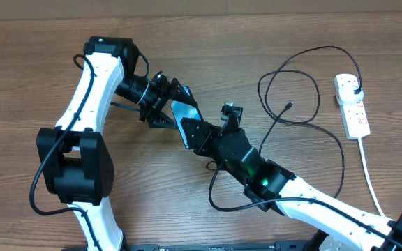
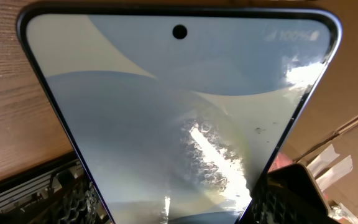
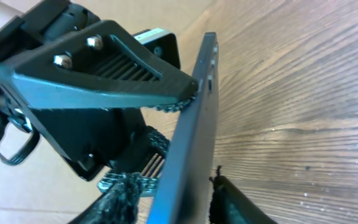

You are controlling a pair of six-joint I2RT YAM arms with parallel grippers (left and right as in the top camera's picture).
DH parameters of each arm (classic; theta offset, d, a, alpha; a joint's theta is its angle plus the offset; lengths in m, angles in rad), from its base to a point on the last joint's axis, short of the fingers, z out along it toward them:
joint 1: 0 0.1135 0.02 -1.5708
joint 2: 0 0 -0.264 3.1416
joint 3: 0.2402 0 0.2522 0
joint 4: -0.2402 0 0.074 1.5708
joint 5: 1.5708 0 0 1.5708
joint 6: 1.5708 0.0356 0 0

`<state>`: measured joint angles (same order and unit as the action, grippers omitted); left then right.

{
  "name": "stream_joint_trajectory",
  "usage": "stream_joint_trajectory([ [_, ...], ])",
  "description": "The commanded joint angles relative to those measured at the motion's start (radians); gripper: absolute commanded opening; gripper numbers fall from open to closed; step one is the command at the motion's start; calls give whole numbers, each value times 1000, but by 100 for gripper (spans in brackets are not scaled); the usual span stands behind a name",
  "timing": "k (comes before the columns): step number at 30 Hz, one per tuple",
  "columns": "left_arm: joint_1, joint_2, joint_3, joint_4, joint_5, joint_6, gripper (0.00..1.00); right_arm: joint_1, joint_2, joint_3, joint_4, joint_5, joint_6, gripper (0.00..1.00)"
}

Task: Plug charger to phone and switch on socket
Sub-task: 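Grasp the phone with the right gripper and release the left gripper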

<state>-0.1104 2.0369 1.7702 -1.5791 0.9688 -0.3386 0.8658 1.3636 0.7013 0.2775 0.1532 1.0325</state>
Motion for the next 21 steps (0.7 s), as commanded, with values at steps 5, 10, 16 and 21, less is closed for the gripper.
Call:
stream_joint_trajectory([
  [5,-33,3,29,33,38,-52,69,5,8,22,15,19,-3,31],
  [10,-49,3,29,40,39,-67,68,5,8,22,12,19,-4,21],
  [16,-50,3,29,40,39,-69,68,5,8,22,-6,31,-5,13],
  [21,-50,3,29,51,38,-69,73,3,8,22,-22,49,-12,11],
])
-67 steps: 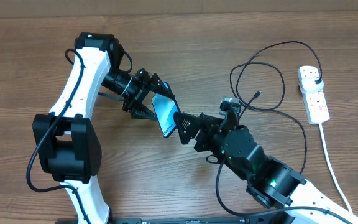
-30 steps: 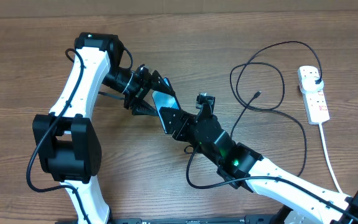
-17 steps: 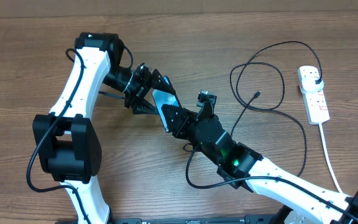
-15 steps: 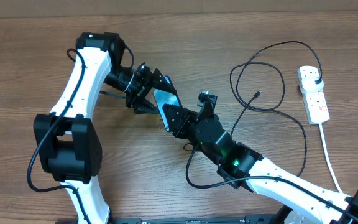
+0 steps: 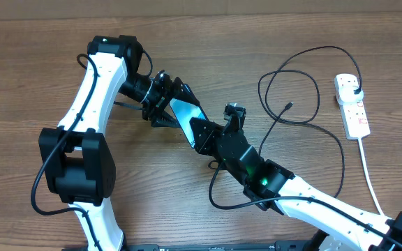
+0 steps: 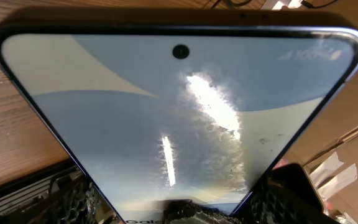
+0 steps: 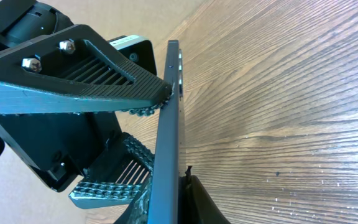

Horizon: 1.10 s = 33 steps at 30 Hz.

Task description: Plug charger to phone and switch on socket

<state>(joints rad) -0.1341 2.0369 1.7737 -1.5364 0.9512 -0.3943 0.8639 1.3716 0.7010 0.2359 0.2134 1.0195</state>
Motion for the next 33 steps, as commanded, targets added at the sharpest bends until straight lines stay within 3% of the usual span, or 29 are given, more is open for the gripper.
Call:
stream_joint_trajectory([
  [1,-26,3,25,13,55,-13,73,5,0,22,18,-8,-2,10],
  [6,-19,3,26,15,55,-13,97,-3,-2,22,-19,26,-3,6],
  [8,-10,3,26,8,55,-8,100,-21,-5,23,-42,26,-2,4],
  [19,97,-66,73,-122,31,191,100,-227,-232,22,-322,-34,8,4],
  [27,132,-354,82,-134,-220,196,100,-422,-309,19,-478,-338,157,4],
  [33,135,-625,79,-71,-428,177,97,-459,-309,16,-450,-423,168,4],
])
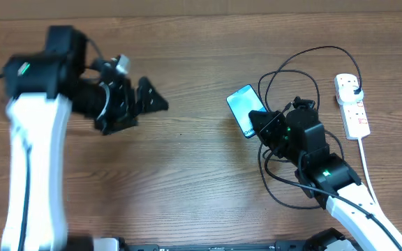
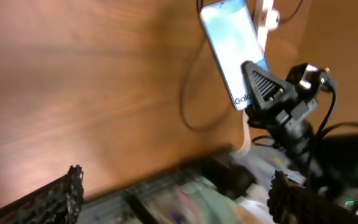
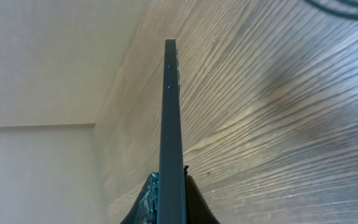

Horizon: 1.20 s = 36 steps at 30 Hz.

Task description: Plug charger to phone and switch on socket

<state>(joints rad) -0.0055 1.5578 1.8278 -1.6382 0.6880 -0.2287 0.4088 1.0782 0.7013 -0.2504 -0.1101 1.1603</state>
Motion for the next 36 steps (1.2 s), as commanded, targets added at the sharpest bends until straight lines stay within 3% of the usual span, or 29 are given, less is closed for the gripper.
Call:
stream_joint_trajectory([
  [1,7,-191,24,47,-195,11,96,-3,-16,15,49,-110,37,4],
  [5,7,-340,4,76,-273,-25,94,-3,-16,3,124,-162,74,4],
  [9,7,-483,-74,85,-359,-140,92,-3,-14,-12,201,-214,100,4],
  [15,7,-739,-354,155,-418,-364,93,-5,16,-23,245,-232,106,4],
  [18,7,-866,-542,242,-394,-462,99,-5,60,-23,266,-241,182,4],
  [21,7,-972,-779,439,-352,-678,100,-5,114,-23,324,-255,182,4],
  [25,7,-976,-984,629,-291,-951,100,-5,149,-23,352,-302,182,4],
  [30,5,-911,-1237,990,-66,-1328,100,-4,155,-23,354,-373,183,4],
  [36,5,-763,-1377,1471,56,-1584,100,8,155,-23,314,-416,232,4],
])
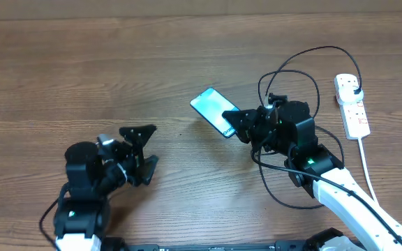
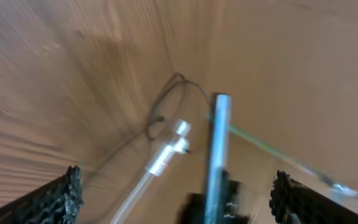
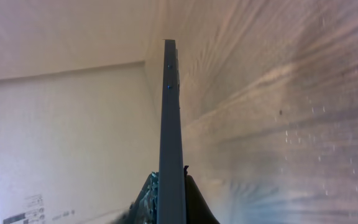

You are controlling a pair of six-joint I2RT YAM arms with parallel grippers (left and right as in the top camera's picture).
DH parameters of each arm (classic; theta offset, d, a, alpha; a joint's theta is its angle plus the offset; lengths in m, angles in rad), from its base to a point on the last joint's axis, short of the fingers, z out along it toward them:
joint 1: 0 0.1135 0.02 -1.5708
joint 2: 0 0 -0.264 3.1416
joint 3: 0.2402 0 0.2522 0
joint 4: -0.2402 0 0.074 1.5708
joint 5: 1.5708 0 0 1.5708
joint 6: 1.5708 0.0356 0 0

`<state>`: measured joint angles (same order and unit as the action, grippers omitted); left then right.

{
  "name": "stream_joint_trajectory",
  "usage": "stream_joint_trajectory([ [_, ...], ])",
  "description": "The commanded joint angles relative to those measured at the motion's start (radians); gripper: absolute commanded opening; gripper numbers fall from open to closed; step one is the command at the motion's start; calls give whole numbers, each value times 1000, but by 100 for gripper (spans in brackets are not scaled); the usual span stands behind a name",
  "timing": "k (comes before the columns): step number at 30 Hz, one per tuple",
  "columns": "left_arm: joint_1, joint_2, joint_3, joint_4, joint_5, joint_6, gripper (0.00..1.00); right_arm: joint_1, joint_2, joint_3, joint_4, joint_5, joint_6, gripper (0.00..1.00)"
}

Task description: Plug charger to phone and switch on socket

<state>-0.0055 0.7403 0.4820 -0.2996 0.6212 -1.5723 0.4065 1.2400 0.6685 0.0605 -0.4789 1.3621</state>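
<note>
The phone (image 1: pixel 213 110), screen lit, is held off the table just right of centre with my right gripper (image 1: pixel 238 126) shut on its lower end. The right wrist view shows the phone (image 3: pixel 171 106) edge-on, pinched in the right gripper (image 3: pixel 171 186). The black charger cable (image 1: pixel 326 47) loops on the table behind the right arm; I cannot make out its plug end. It runs to the white socket strip (image 1: pixel 353 111) at the far right. My left gripper (image 1: pixel 144 150) hangs open and empty at the lower left. In its blurred view the left gripper (image 2: pixel 179 199) faces the phone (image 2: pixel 219 143).
A white lead (image 1: pixel 370 181) runs from the socket strip towards the table's front edge. The charger's adapter (image 1: pixel 350 84) sits in the strip's far end. Bare wood lies between the two arms.
The left arm has gone from the far left back to the front left, gripper still open. The right gripper has carried the phone a little to the left, away from the cable loops.
At first both grippers were on the phone at mid-table, and so they stayed a moment later. Then the left gripper had let go and stood open far left, while the right held the phone by the cable. Now the right gripper alone holds it.
</note>
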Motion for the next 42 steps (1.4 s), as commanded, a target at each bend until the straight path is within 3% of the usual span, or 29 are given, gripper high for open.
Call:
stream_joint_trajectory([
  [1,5,83,-31,195,133,-246,100,18,-7,10,2,-47,30,4],
  [6,5,221,-31,504,192,-246,98,94,-5,10,8,-40,146,4],
  [9,4,291,-31,584,251,-246,92,158,-5,10,31,19,188,4],
  [12,-11,351,-31,589,313,-245,80,213,-5,10,40,88,245,4],
  [17,-66,404,-31,590,341,-237,74,276,1,10,41,139,326,4],
  [23,-87,408,-31,597,341,-214,63,282,15,10,40,133,367,4],
  [31,-87,408,-31,597,348,-203,38,283,16,10,40,125,382,4],
  [42,-96,408,-31,597,345,-170,38,283,16,10,42,65,393,4],
])
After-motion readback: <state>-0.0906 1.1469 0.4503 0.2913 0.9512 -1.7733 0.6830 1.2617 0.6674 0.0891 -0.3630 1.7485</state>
